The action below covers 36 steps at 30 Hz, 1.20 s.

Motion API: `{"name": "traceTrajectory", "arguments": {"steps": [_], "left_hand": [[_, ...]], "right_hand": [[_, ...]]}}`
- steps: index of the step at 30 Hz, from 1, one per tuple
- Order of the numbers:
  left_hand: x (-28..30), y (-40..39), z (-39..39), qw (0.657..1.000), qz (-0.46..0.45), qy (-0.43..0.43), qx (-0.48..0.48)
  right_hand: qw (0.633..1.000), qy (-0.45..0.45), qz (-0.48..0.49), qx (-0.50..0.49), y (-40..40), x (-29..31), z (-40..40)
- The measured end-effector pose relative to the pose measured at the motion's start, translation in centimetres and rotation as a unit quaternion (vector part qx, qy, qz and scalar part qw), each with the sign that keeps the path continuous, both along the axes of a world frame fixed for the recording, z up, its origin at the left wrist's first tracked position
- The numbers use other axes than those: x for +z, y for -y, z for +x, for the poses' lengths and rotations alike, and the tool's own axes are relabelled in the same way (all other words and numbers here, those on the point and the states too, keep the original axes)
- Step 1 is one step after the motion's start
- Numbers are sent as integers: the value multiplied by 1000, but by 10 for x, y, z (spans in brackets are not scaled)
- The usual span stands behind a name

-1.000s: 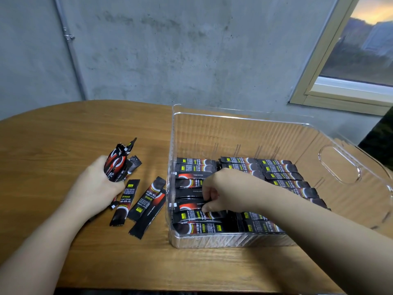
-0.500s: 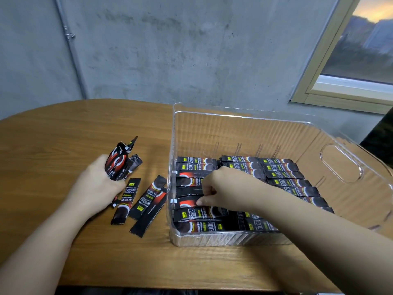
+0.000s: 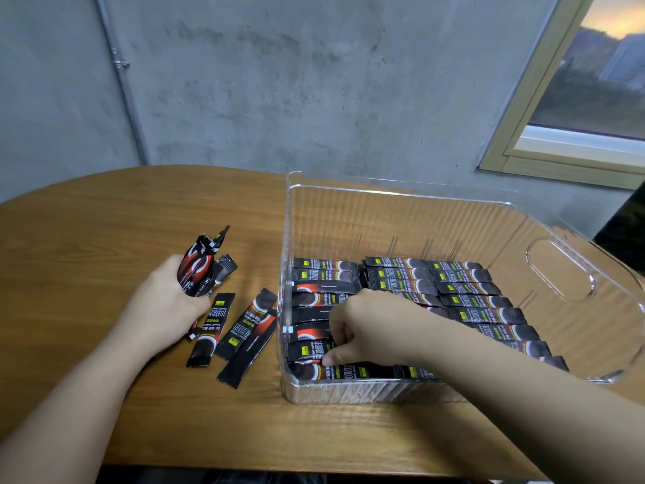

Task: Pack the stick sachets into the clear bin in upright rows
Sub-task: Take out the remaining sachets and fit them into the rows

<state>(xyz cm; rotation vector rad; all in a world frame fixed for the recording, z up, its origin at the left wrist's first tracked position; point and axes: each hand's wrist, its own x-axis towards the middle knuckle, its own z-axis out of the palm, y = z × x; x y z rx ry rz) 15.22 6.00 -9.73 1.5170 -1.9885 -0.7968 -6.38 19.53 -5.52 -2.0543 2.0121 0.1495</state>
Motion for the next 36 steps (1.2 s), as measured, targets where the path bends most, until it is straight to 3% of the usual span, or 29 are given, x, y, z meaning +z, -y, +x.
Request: {"name": "traceTrajectory", "arguments": {"steps": [6,11,20,27,32,36], "left_hand": [[3,-3,0,1000,8,-8,1],[15,-14,4,998,42,-51,-4],[82,-54,17,979,32,-191,-69],[111,-78,-3,975,-3,-184,-127],[114,-81,-12,978,-45,-165,-123],[109,-81,-18,977,-56,-185,-85]], "right_hand": [[999,25,-17,-15,-2,0,0],[989,105,-102,-26,-10,12,-1],[911,271,-308,-35,-13,53,18],[896,335,-291,-22,6,70,39],[839,436,-319,-66,-1,69,31],[816,441,-358,-109,-7,57,29]]}}
